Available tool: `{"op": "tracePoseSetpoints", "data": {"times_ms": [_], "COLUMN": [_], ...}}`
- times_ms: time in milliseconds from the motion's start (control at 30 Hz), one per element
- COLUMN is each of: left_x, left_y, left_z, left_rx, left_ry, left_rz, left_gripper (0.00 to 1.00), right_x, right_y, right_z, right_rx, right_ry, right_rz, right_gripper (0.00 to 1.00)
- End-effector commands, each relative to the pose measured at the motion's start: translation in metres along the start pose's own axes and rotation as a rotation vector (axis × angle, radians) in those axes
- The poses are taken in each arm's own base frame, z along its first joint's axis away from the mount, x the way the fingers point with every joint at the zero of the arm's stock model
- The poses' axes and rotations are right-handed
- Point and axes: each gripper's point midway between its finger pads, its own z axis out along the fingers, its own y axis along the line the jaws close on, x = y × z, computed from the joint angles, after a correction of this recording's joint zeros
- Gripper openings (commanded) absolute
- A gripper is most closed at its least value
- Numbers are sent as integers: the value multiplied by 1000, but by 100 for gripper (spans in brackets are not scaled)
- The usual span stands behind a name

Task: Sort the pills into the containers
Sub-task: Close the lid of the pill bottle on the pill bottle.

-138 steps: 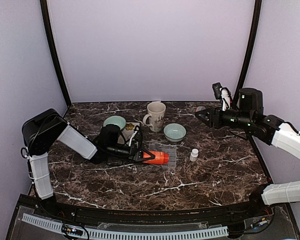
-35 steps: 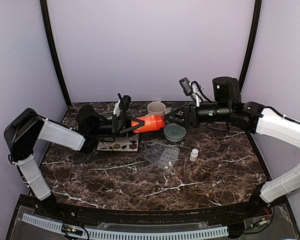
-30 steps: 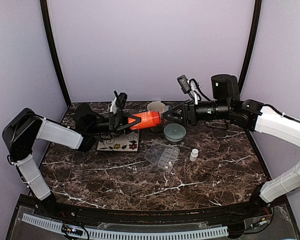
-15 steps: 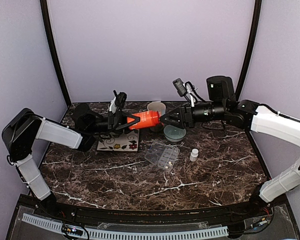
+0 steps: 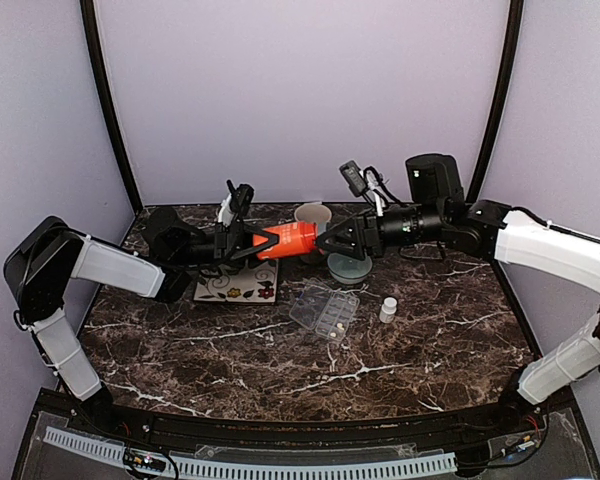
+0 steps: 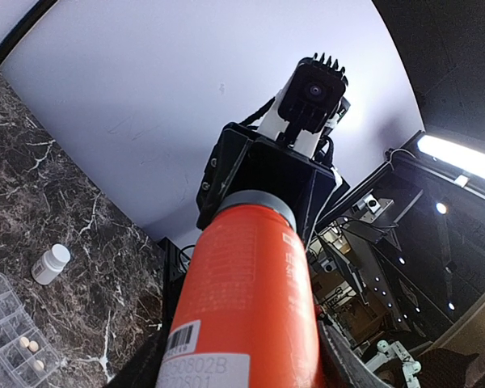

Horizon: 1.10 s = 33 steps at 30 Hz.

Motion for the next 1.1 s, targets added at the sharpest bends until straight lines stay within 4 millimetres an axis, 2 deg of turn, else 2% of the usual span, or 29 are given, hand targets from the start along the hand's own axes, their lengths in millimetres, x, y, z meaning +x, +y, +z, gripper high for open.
{"op": "tracePoseSetpoints", "data": {"times_ms": [0, 1067], "left_x": [-13, -17], "left_y": [-31, -36], "left_z": [1, 6], "left_rx": [66, 95], "left_ry": [-4, 17], "left_rz": [101, 99], "left_gripper": [0, 0], "right_x": [-25, -27], "right_y": [14, 12], "right_z": [0, 12], "right_rx": [-44, -76], "right_ry": [-63, -57], "right_rz": [-54, -54], "right_gripper": [1, 1]}}
